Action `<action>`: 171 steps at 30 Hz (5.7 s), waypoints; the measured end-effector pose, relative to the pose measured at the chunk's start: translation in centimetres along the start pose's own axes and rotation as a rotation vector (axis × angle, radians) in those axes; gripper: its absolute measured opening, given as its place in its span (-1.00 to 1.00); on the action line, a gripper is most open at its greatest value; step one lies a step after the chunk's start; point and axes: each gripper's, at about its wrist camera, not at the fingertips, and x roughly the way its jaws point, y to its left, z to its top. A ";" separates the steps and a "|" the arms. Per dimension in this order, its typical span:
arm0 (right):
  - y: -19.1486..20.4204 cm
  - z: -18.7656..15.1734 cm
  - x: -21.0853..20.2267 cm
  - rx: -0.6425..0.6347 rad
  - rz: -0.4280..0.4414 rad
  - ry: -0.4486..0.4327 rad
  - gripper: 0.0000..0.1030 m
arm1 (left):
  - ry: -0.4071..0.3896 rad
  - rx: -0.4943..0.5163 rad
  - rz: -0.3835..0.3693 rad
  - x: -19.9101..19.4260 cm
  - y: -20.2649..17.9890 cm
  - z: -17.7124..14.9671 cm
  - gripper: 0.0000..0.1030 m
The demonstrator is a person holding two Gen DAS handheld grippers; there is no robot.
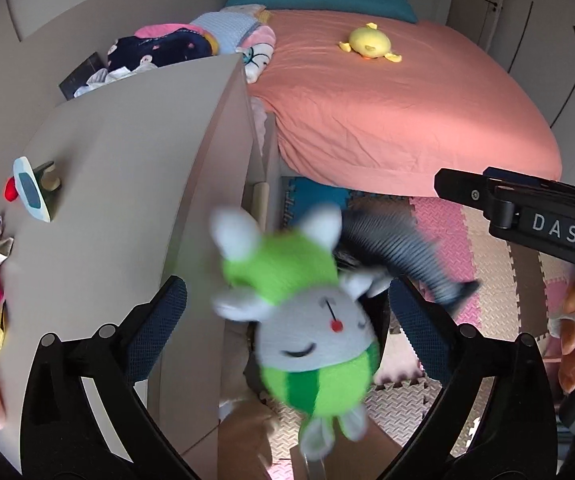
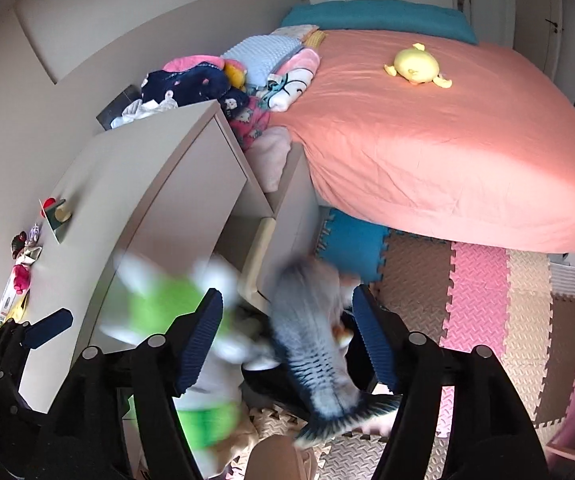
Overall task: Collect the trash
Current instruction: 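Carry both plushes to the black trash bag while both tools open to drop them, then move both tools back over the table toward the pink bowl, then grasp the pink bowl rim with the left tool while the right tool grasps the pink doll, then carry the bowl and doll to the black trash bag while both tools release them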
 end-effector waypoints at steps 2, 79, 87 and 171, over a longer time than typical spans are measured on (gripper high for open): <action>0.0 0.0 0.1 -0.002 -0.003 0.003 0.34 | -0.003 -0.019 0.001 -0.2 1.0 0.0 0.90; 50.4 -4.0 11.6 -0.668 0.247 0.206 -0.02 | 0.046 -0.716 0.328 -9.9 40.2 -21.1 -0.61; 49.5 -4.1 11.9 -0.676 0.248 0.207 -0.34 | 0.046 -0.690 0.317 -9.9 39.7 -20.8 -0.68; 2.0 -1.1 3.3 -0.012 0.111 0.172 0.63 | 0.033 -0.065 0.044 -1.2 3.2 -3.0 0.88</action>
